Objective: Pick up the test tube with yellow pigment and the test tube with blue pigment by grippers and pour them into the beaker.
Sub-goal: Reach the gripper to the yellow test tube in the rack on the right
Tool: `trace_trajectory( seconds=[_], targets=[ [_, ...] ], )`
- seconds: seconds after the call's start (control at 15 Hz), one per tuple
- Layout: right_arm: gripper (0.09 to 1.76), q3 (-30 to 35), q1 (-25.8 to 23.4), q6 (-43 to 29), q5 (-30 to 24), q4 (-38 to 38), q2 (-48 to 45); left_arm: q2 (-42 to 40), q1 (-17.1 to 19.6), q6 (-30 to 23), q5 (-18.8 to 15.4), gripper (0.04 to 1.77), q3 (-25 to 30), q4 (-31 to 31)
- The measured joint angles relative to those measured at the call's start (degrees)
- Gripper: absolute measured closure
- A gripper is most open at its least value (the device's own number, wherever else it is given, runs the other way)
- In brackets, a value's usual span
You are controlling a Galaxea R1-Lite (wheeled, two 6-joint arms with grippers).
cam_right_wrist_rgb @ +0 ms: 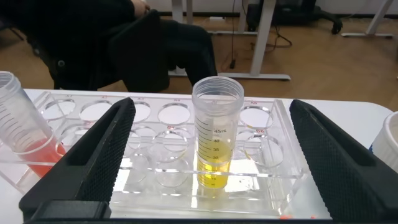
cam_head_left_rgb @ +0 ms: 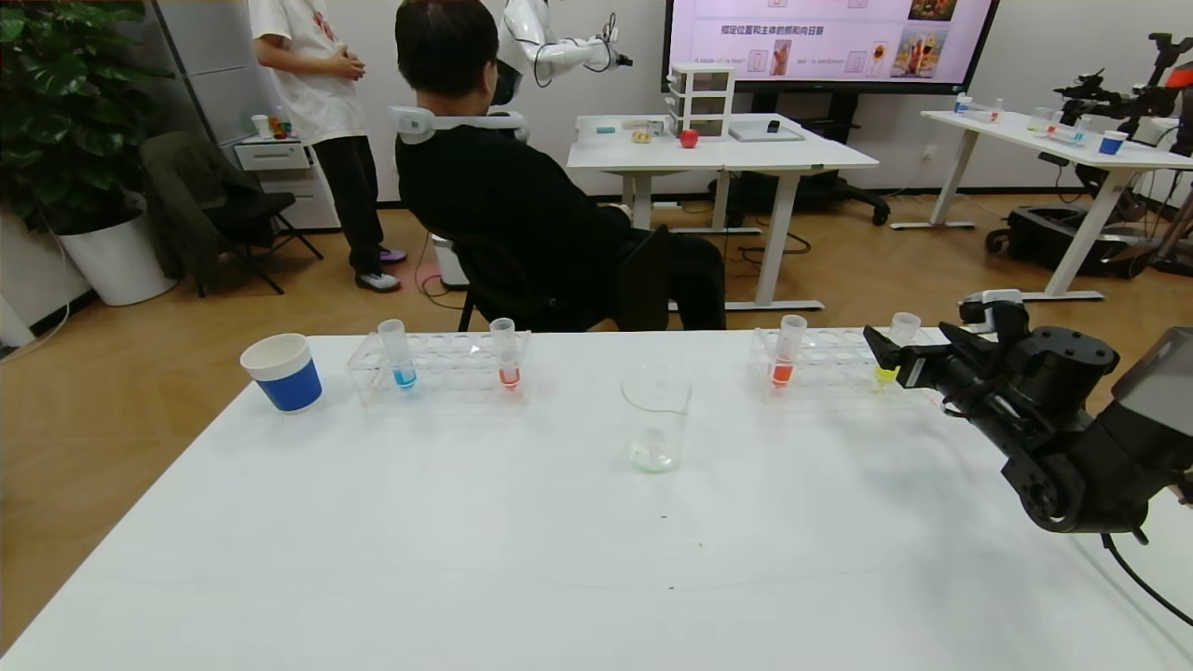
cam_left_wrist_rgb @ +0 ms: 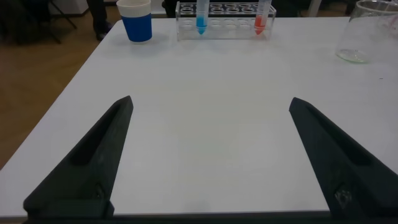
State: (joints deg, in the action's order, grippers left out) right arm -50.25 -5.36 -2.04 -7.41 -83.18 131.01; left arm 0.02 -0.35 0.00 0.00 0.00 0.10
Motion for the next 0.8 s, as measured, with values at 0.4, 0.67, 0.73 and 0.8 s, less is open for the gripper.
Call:
trace_trajectory(
  seconds=[0.4,0.67,0.73,0.8],
  targets=[
    [0.12,-7.19,-0.45,0.04,-0.09,5.01,2.56,0.00,0.00,0.00,0.00,0.06,0.00,-0.02],
    [0.12,-10.91,-0.54,0.02,-0.16,6.77,3.63,0.00,0.00,-0.02,0.00,0.06,0.00,-0.02],
    [0.12,-11.26,-0.54,0.04,-0.33,6.77,3.88,0.00,0.00,0.00,0.00,0.06,0.00,-0.02],
    [0.12,-11.43,-0.52,0.02,-0.49,6.77,4.05,0.00,0.00,-0.02,0.00,0.06,0.00,-0.02]
  ],
)
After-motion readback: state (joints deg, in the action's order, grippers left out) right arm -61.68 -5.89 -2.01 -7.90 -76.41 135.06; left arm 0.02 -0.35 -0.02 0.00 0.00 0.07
